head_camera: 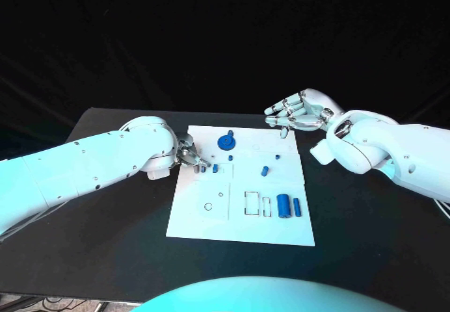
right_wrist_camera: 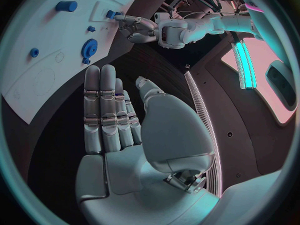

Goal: Assemble the parts on the task board

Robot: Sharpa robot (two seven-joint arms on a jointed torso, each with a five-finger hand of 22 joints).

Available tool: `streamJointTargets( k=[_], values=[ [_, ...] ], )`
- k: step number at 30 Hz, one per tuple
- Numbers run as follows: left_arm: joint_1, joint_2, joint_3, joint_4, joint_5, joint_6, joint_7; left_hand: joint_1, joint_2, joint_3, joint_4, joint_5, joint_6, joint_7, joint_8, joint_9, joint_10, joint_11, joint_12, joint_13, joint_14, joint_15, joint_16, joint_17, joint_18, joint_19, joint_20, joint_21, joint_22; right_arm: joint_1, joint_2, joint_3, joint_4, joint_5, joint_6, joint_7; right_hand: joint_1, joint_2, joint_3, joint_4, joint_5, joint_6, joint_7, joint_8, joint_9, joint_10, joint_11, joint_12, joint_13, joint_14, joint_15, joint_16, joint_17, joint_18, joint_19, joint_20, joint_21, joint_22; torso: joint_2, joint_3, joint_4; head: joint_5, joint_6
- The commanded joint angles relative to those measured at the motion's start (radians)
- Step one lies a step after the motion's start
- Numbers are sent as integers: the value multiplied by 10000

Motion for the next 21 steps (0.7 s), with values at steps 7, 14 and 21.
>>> streamJointTargets(
  k=[7, 14, 21],
  values=[
    [2, -30, 16, 55, 32, -386, 202, 294, 30, -478, 181, -44, 84, 5, 7, -65, 60, 6, -24, 18, 1032, -64, 24, 2628, -62, 243, -62, -4, 865, -6, 13, 0, -12, -9, 152, 16, -27, 72, -31, 23, 42, 24, 37, -25, 14, -12, 47, -64, -14, 31, 17, -53, 10, 61, 49, 8, -64, -14, -3, 3, 1, -4, -9],
    [11, -80, 43, 93, 122, -486, 264, 396, 50, -683, 258, -84, 81, 6, 8, -92, 52, 8, -43, 6, 1032, -62, 24, 2628, -57, 235, -61, -25, 852, -8, 17, -1, -20, -9, 157, 14, -27, 72, -31, 23, 42, 24, 37, -25, 14, -12, 47, -64, -14, 31, 17, -53, 10, 61, 49, 8, -64, -14, -1, 1, -1, -7, -6],
    [24, -247, 113, 259, 160, -443, 467, 816, 55, -1037, 227, -298, 86, 5, 19, -142, 54, 9, -56, 11, 1032, -60, 24, 2628, -57, 234, -56, -40, 857, -10, 16, -2, -29, -10, 166, 8, -27, 72, -31, 23, 42, 24, 37, -25, 14, -12, 47, -64, -14, 31, 17, -53, 10, 61, 49, 8, -64, -14, -4, 2, 4, -5, -1]
  ],
)
